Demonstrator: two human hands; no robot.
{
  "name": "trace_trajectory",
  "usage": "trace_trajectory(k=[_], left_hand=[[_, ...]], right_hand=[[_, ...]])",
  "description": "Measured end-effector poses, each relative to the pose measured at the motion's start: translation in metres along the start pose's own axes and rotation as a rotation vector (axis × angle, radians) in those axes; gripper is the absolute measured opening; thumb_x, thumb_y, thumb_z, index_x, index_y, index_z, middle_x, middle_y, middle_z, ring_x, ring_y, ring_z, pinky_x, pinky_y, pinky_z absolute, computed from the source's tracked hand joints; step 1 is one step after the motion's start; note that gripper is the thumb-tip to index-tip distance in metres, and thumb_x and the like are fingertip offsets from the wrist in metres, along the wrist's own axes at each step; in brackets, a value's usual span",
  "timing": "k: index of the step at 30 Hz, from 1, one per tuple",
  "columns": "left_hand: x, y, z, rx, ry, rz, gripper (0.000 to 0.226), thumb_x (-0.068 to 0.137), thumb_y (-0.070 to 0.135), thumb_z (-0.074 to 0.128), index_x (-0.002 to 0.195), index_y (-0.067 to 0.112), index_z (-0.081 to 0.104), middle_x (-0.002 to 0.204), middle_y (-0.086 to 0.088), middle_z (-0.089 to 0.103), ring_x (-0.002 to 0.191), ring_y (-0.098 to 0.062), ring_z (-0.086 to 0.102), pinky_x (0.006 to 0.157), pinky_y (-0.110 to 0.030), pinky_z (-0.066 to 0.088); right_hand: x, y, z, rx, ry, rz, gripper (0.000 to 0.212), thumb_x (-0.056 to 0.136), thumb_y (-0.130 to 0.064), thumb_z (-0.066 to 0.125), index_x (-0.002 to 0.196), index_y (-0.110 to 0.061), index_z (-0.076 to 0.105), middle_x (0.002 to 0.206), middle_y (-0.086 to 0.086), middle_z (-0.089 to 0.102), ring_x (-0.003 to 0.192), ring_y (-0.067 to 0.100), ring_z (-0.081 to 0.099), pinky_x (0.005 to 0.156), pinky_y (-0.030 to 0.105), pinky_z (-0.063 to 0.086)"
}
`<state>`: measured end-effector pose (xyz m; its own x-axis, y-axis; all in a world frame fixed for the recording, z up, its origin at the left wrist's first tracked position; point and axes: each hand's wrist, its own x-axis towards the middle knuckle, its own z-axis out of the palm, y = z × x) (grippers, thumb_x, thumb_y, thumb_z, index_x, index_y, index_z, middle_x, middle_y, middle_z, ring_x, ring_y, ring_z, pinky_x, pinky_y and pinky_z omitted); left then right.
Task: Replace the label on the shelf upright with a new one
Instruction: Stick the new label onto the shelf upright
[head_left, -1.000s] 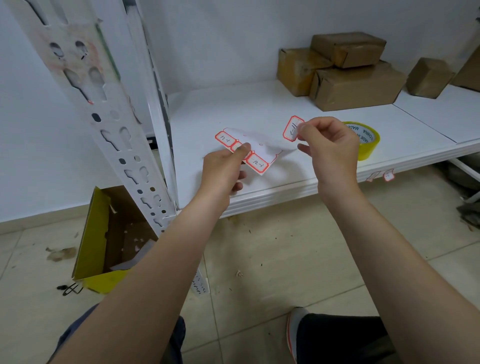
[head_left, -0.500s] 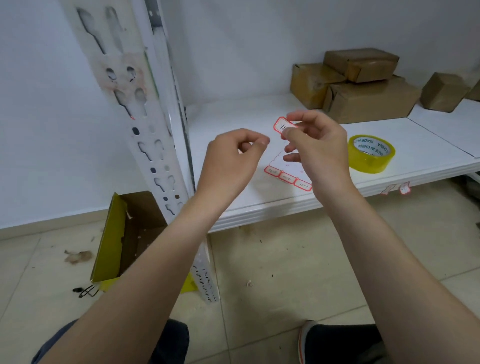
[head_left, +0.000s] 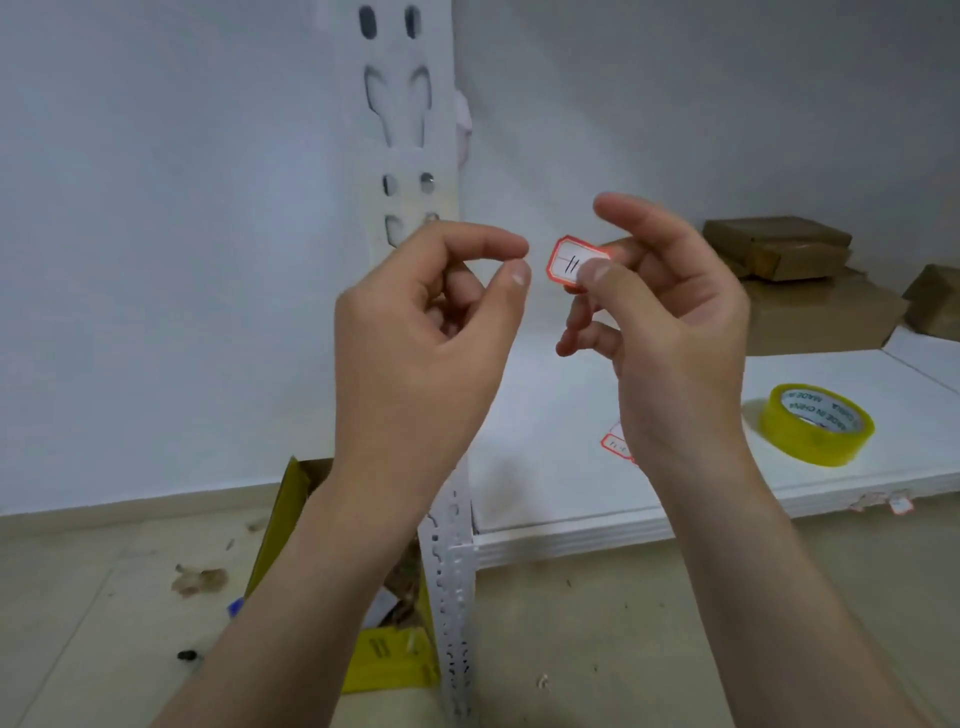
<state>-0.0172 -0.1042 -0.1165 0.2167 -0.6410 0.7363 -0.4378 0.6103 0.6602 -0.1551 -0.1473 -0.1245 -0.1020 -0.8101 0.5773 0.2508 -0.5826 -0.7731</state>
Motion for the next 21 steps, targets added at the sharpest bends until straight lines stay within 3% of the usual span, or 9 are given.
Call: trace_trajectory(k=[2, 5, 7, 11, 14, 17, 21], left_hand=[[0.0, 0.003, -0.009, -0.041, 0.023, -0.021, 0.006, 0.096, 0.02, 0.071, 0.097, 0.024, 0.075, 0.062, -0.013, 0.052, 0.048, -0.006, 0.041, 0.049, -0.012, 0.036], [0.001, 0.005, -0.019, -0.092, 0.052, -0.047, 0.008, 0.096, 0.025, 0.071, 0.091, 0.031, 0.074, 0.063, -0.016, 0.054, 0.049, -0.025, 0.046, 0.043, -0.026, 0.04], [0.002, 0.005, -0.025, -0.077, 0.064, -0.044, 0.01, 0.095, 0.024, 0.072, 0.088, 0.031, 0.074, 0.064, -0.018, 0.058, 0.054, -0.028, 0.05, 0.046, -0.028, 0.043], [0.004, 0.002, -0.033, -0.087, 0.072, -0.07, 0.01, 0.092, 0.023, 0.074, 0.085, 0.03, 0.076, 0.063, -0.018, 0.058, 0.054, -0.025, 0.05, 0.047, -0.023, 0.042], [0.006, -0.002, -0.038, -0.079, 0.068, -0.07, 0.008, 0.09, 0.026, 0.075, 0.084, 0.032, 0.075, 0.064, -0.014, 0.06, 0.048, -0.007, 0.046, 0.046, -0.013, 0.042], [0.008, -0.005, -0.042, -0.079, 0.077, -0.068, 0.009, 0.089, 0.025, 0.076, 0.084, 0.033, 0.074, 0.062, -0.01, 0.058, 0.047, -0.002, 0.046, 0.047, -0.008, 0.039], [0.016, -0.007, -0.049, -0.128, 0.102, -0.088, 0.008, 0.091, 0.028, 0.074, 0.084, 0.032, 0.074, 0.057, -0.011, 0.056, 0.044, -0.003, 0.045, 0.045, -0.012, 0.041]], right_hand=[[-0.001, -0.005, 0.008, 0.003, -0.052, -0.067, 0.037, 0.093, 0.01, 0.061, 0.116, -0.017, 0.07, 0.08, 0.004, 0.064, 0.061, 0.02, 0.059, 0.057, 0.037, 0.056], [-0.005, -0.009, 0.018, -0.084, -0.137, -0.163, 0.037, 0.091, 0.008, 0.062, 0.119, -0.017, 0.067, 0.081, 0.009, 0.064, 0.066, 0.025, 0.061, 0.057, 0.036, 0.058], [-0.009, -0.01, 0.023, -0.134, -0.169, -0.187, 0.036, 0.092, 0.007, 0.063, 0.12, -0.016, 0.067, 0.083, 0.011, 0.065, 0.068, 0.029, 0.062, 0.056, 0.034, 0.059], [-0.013, -0.01, 0.033, -0.2, -0.185, -0.204, 0.035, 0.093, 0.009, 0.064, 0.12, -0.014, 0.066, 0.082, 0.009, 0.066, 0.069, 0.03, 0.062, 0.052, 0.036, 0.059], [-0.013, -0.009, 0.039, -0.212, -0.183, -0.22, 0.036, 0.093, 0.01, 0.064, 0.119, -0.014, 0.066, 0.084, 0.009, 0.066, 0.069, 0.029, 0.063, 0.052, 0.041, 0.059], [-0.013, -0.009, 0.047, -0.208, -0.187, -0.237, 0.035, 0.093, 0.008, 0.066, 0.119, -0.016, 0.065, 0.085, 0.007, 0.068, 0.068, 0.027, 0.063, 0.051, 0.045, 0.056], [-0.014, -0.008, 0.056, -0.187, -0.124, -0.21, 0.032, 0.092, -0.002, 0.072, 0.118, -0.018, 0.064, 0.09, -0.002, 0.073, 0.067, 0.019, 0.065, 0.046, 0.032, 0.053]])
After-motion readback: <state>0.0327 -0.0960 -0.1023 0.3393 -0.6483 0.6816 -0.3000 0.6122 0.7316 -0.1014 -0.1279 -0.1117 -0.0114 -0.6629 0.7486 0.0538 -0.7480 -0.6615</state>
